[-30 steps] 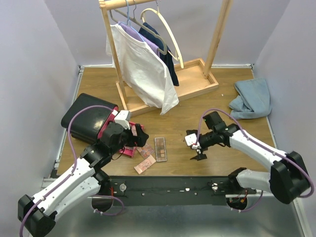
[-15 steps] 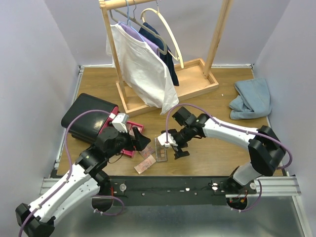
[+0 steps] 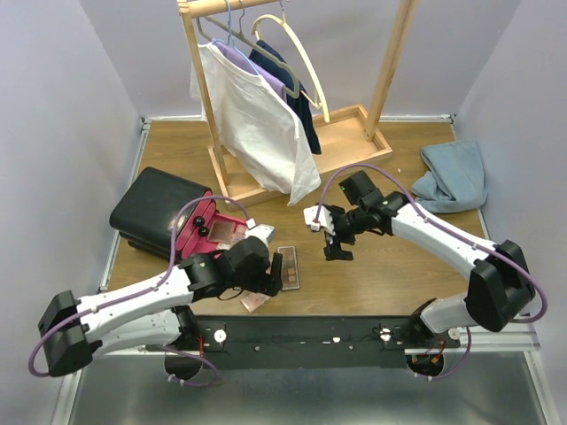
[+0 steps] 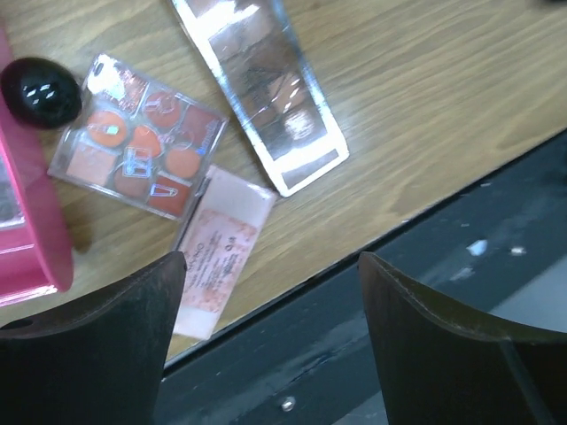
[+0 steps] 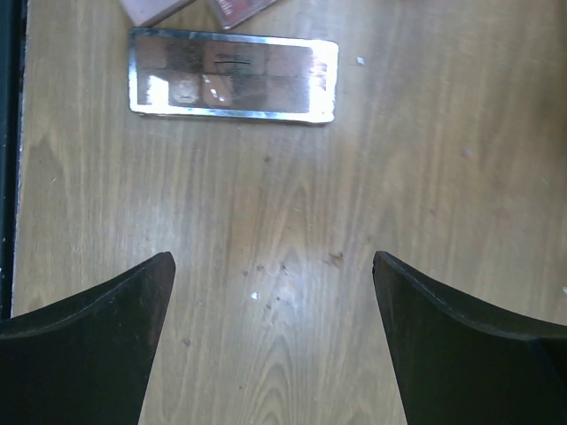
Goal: Organize the makeup
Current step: Pick up the makeup from the corner of the board.
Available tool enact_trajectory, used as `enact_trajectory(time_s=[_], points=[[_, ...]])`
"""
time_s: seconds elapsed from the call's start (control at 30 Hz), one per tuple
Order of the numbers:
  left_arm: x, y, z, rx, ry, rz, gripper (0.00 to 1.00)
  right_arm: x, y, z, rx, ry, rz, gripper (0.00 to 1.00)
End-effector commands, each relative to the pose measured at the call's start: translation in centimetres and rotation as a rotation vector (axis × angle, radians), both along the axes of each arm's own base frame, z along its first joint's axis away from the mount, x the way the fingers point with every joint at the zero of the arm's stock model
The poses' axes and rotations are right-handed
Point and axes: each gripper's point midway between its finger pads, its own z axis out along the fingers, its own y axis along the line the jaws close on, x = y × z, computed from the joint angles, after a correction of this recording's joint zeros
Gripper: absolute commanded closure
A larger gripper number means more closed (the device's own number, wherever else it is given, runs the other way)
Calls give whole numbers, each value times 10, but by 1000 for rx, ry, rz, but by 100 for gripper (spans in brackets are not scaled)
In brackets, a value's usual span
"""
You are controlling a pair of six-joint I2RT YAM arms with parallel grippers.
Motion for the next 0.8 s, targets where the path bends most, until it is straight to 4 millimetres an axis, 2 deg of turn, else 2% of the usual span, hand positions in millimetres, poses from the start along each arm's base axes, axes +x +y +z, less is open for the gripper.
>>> enact_trajectory(time_s=[0.0,0.13,0.27,0.43,0.77], points=[[6,22,-19,251,-24,39,15,-8,-8,4,41,41,-24,0],[9,17,-33,407,-9,-11,15,-7,-11,1,39,55,-21,0],[8,14,-45,471,7,-53,18,-9,-11,-1,42,65,-16,0],[5,10,-54,473,26,-94,21,-7,-13,-4,35,60,-24,0],[-8,0,-69,429,79,-176,21,-7,-13,-6,36,65,-27,0]])
